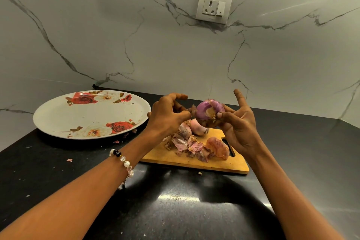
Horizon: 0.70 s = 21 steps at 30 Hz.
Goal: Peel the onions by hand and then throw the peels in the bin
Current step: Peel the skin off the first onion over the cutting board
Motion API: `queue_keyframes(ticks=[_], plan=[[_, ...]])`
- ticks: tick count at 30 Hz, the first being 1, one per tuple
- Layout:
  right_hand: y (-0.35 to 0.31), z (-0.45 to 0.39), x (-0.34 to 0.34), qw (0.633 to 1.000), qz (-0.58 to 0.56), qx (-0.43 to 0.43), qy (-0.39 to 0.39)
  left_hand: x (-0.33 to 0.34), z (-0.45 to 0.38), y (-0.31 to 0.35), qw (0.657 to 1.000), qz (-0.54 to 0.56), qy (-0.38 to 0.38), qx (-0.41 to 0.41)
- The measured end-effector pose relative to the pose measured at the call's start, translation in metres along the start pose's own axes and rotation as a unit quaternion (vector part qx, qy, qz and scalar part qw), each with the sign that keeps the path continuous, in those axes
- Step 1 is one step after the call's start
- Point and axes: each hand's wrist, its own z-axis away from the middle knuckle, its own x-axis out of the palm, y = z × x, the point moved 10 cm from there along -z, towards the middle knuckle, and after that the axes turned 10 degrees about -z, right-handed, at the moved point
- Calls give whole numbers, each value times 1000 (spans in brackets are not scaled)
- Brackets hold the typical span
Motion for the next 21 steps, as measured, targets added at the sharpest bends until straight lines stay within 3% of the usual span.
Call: queue_keyframes(ticks=[5,11,18,21], plan=[[-7,1,1,997,-83,-2,-5,-9,-6,-9,999,-25,26,-9],[-6,-1,-5,995,-95,0,26,-2,-4,3,993,-111,10,40],[-3,-2,-10,996,-72,6,55,-2,2,23,997,-8,-24,72],[0,-1,-7,998,-38,16,50,-4,6,33,993,-31,-4,116]])
